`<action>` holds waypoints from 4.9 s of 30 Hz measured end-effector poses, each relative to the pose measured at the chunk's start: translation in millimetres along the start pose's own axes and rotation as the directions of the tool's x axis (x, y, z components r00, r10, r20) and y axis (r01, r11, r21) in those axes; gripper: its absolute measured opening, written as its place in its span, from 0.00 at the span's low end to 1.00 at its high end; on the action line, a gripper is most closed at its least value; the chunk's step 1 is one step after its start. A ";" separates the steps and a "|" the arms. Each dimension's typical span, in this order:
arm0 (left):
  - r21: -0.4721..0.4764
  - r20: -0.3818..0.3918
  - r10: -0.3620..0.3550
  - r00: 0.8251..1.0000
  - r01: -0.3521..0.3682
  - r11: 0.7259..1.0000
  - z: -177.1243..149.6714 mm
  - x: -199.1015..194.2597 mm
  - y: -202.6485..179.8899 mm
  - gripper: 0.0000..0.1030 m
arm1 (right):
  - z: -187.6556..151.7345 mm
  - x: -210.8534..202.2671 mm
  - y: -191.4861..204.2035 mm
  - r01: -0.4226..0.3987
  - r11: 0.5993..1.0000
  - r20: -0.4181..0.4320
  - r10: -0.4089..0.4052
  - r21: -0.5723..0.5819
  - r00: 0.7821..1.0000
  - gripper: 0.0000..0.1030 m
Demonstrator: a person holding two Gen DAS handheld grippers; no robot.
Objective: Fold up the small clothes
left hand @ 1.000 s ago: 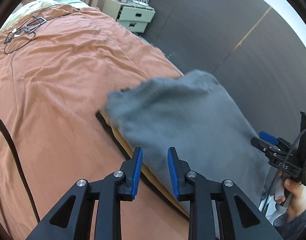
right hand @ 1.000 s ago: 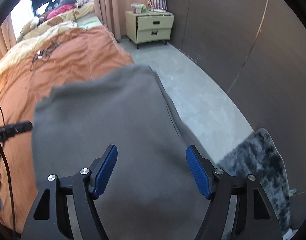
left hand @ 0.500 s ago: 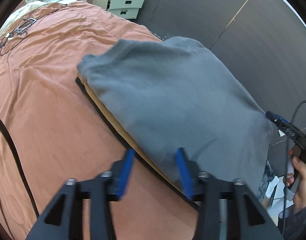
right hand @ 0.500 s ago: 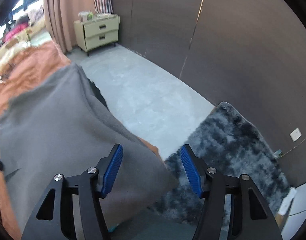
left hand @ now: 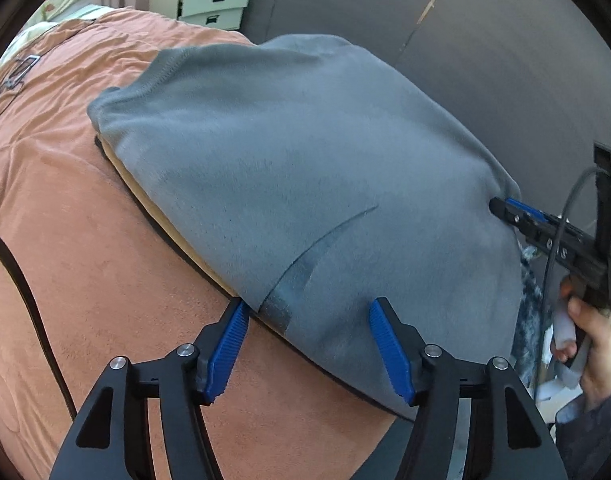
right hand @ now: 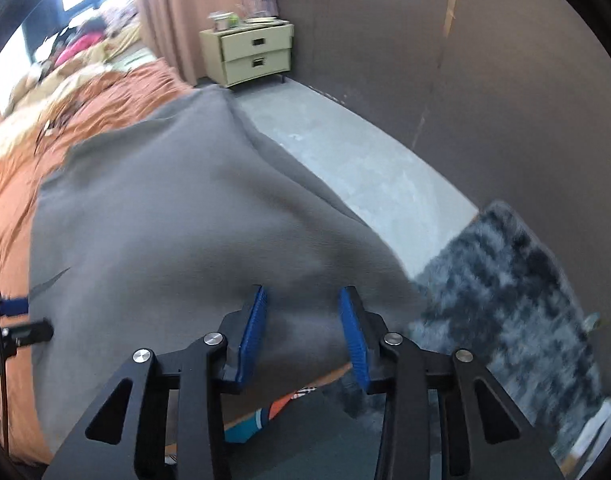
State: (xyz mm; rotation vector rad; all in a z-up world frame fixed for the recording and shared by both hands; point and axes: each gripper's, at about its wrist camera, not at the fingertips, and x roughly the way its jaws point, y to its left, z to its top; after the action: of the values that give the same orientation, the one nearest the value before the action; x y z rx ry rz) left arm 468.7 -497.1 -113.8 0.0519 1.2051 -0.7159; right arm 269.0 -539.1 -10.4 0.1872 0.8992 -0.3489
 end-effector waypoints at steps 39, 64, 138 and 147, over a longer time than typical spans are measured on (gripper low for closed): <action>0.123 0.227 0.000 0.974 -0.029 0.992 -76.3 -196.4 -73.7 0.99 | -140.6 -254.3 15.2 -0.038 0.999 0.169 0.038 0.000 0.985 0.84; 0.013 0.407 0.091 0.909 -0.106 0.994 -227.1 -355.6 -13.3 1.00 | -238.2 -357.5 76.7 -0.120 0.990 0.272 0.136 -0.075 0.953 0.91; -0.334 0.498 0.473 0.727 -0.342 0.878 -456.2 -435.9 98.7 1.00 | -348.4 -334.5 201.4 -0.257 0.950 0.317 0.301 -0.175 0.899 0.91; -0.332 0.505 0.468 0.725 -0.337 0.881 -455.1 -437.2 94.8 1.00 | -346.4 -334.8 198.4 -0.262 0.949 0.317 0.306 -0.174 0.898 0.91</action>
State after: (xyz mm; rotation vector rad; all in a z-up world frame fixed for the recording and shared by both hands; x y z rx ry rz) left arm 66.9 -31.9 57.4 -0.0802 0.6376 -0.1706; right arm -101.5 -177.2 45.7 0.1322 0.5367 -0.0446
